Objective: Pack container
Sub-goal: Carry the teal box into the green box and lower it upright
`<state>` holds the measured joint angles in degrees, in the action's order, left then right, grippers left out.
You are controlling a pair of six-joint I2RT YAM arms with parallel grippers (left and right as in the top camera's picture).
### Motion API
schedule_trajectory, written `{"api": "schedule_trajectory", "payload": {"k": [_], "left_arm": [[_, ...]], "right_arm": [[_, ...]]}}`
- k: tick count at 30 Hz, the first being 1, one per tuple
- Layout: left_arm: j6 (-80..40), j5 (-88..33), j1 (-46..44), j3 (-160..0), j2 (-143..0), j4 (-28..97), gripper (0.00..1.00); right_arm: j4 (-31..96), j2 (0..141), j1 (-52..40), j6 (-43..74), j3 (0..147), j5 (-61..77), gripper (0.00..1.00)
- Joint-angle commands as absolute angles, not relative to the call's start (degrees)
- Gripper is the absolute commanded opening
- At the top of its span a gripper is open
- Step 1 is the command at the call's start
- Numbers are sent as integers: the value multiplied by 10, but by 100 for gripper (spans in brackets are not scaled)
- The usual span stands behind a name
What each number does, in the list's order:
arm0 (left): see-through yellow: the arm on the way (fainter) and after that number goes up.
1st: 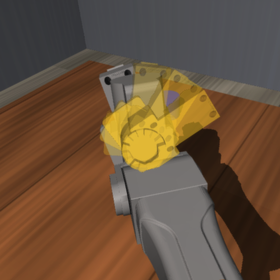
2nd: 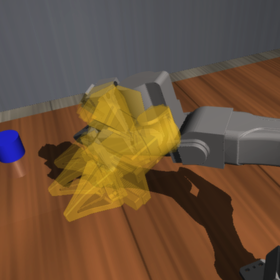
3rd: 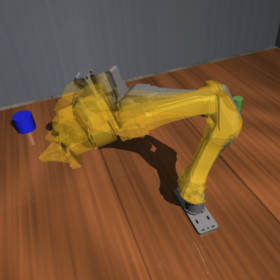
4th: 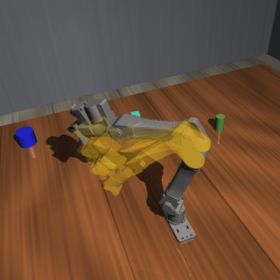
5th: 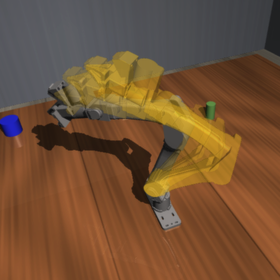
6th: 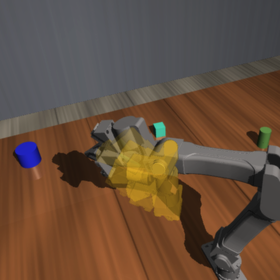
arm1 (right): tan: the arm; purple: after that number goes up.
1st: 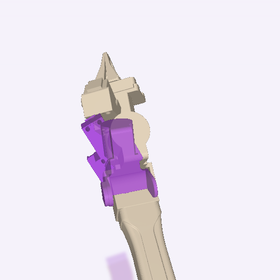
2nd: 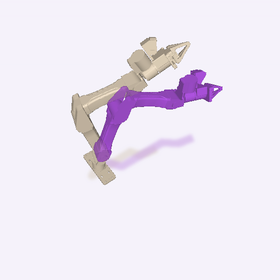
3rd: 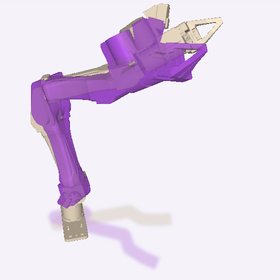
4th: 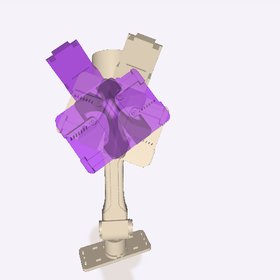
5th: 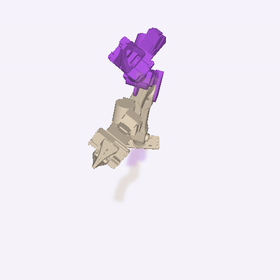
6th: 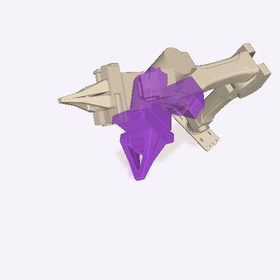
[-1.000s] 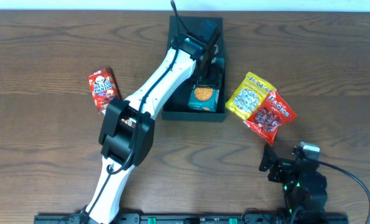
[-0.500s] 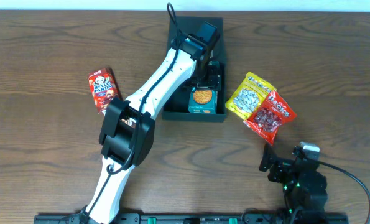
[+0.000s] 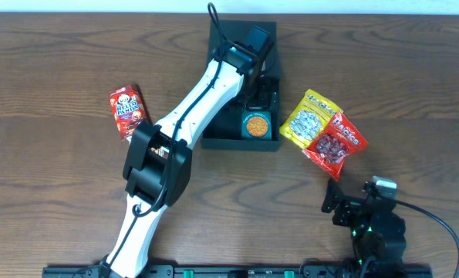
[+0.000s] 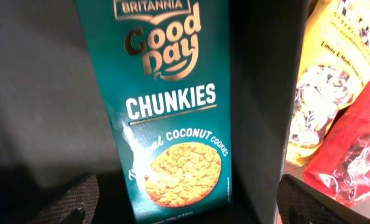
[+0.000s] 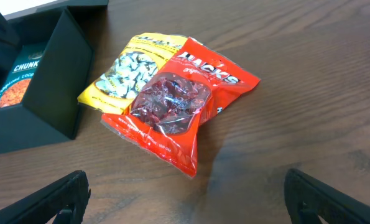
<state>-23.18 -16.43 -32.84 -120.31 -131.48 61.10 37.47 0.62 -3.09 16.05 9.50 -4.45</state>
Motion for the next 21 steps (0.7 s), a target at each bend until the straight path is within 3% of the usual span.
{"api": "schedule_trajectory", "payload": {"k": [1, 2, 5, 8, 21], "left_arm": [[-218, -118, -330, -1227, -1308, 620, 89], [-218, -101, -330, -1226, -1308, 626, 84], [-218, -47, -329, -1226, -1308, 640, 41], [-207, -20, -328, -1219, -1310, 627, 6], [-204, 6, -296, -1155, -1338, 581, 6]], "right_arm": [[375, 3, -27, 154, 90, -45, 99], [375, 3, -27, 154, 90, -45, 99], [375, 3, -27, 154, 90, -45, 99], [375, 3, -27, 154, 90, -45, 99], [375, 3, -27, 154, 90, -45, 99]]}}
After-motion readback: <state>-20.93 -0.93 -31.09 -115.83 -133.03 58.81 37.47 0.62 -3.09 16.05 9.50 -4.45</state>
